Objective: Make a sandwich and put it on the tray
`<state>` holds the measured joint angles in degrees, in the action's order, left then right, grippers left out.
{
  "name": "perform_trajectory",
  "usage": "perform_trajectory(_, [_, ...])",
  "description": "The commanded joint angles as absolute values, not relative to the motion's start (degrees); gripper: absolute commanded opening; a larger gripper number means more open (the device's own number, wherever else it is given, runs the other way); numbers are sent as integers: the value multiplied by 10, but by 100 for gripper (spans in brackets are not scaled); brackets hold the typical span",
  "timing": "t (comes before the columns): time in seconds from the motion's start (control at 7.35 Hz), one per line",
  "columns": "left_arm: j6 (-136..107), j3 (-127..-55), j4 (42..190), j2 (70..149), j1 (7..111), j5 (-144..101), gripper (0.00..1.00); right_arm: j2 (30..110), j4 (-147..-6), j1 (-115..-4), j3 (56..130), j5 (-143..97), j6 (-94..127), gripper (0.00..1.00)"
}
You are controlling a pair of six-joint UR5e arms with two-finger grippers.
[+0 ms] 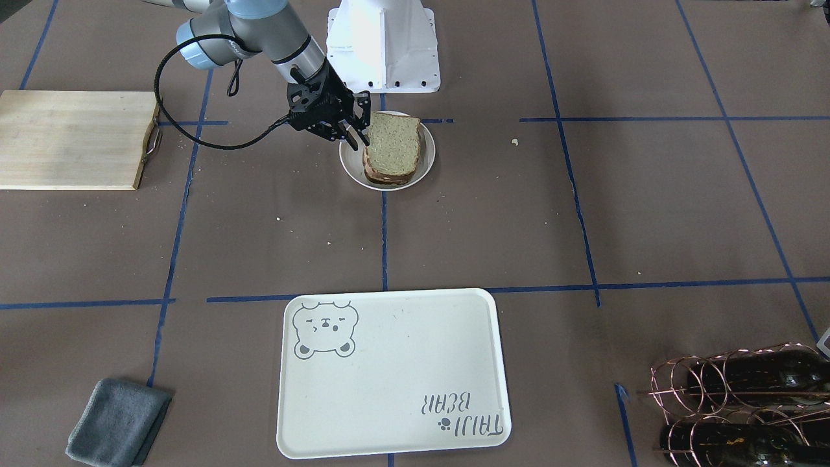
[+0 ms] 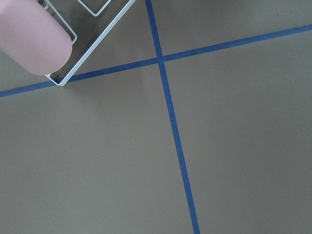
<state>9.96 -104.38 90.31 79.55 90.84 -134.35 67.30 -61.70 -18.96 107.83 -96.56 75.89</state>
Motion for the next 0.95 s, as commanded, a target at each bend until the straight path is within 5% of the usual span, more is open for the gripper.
perform_trajectory(0.0, [99, -1081, 904, 797, 912, -1345, 100, 668, -758, -255, 1140, -1040, 741, 100])
perform_trajectory(0.41, [93, -1132, 908, 881, 908, -1345, 100, 677, -871, -392, 1143, -1127, 534, 100])
perform_trajectory(0.82, [65, -1131, 1000, 961, 904, -1358, 100, 803, -890, -565, 1141, -1201, 245, 100])
